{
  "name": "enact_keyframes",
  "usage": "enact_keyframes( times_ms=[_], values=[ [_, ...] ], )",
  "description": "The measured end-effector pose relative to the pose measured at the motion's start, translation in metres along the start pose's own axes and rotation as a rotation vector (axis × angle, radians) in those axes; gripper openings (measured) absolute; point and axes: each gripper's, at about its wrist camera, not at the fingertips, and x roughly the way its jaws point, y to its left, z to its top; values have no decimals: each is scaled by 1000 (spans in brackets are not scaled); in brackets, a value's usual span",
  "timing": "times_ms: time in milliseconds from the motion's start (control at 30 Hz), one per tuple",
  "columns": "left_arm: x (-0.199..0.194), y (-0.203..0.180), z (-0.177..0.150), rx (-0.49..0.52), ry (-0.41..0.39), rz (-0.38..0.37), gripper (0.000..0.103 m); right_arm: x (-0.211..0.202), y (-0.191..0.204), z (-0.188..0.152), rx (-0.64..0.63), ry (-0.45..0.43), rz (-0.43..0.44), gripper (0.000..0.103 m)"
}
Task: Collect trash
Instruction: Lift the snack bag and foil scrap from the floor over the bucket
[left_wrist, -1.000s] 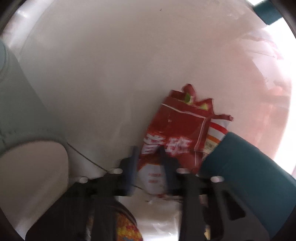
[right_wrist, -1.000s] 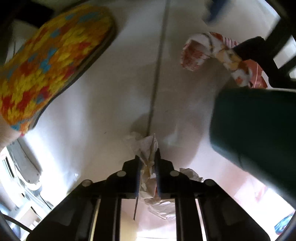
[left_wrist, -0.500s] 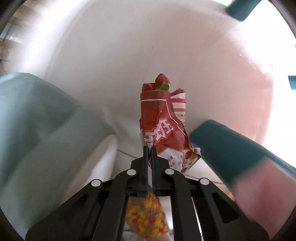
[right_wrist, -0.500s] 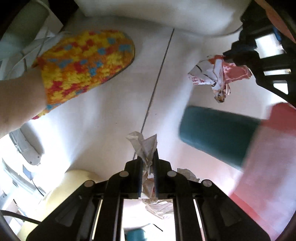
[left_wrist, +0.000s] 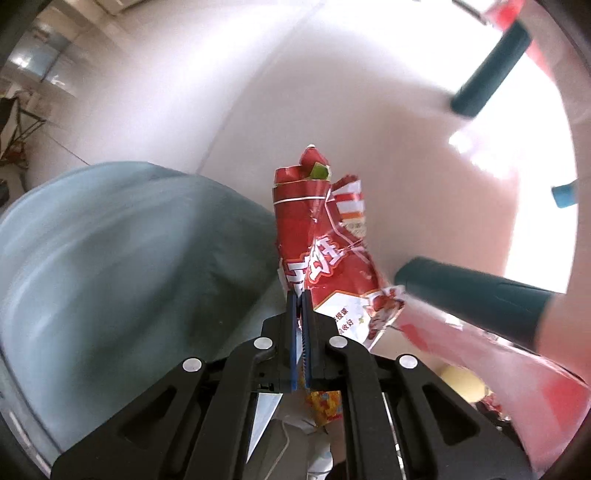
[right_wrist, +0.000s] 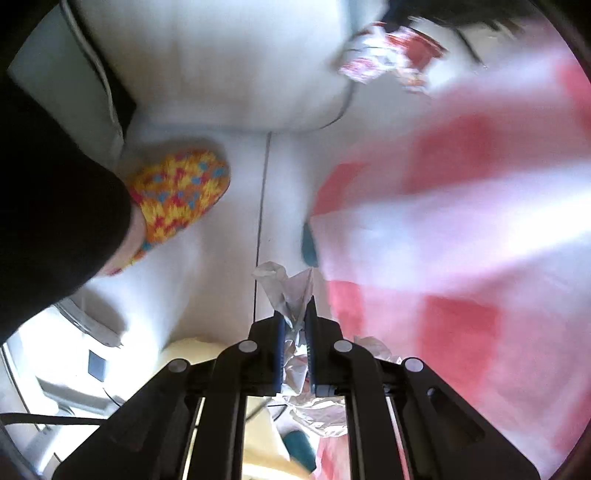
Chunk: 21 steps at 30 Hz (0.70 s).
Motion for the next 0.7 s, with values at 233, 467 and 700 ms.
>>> enact_keyframes(
  times_ms=[233, 467, 700],
  values=[
    [-103, 1, -21, -18, -189, -135, 3, -83, -42, -65, 235, -125, -88, 10],
    [-178, -28, -54, 63, -387, -191, 3, -159, -87, -163, 700, -289, -184, 10],
    [-250, -74, -100, 238, -497, -342, 3, -226, -102, -246, 920, -363, -307, 10]
  ],
)
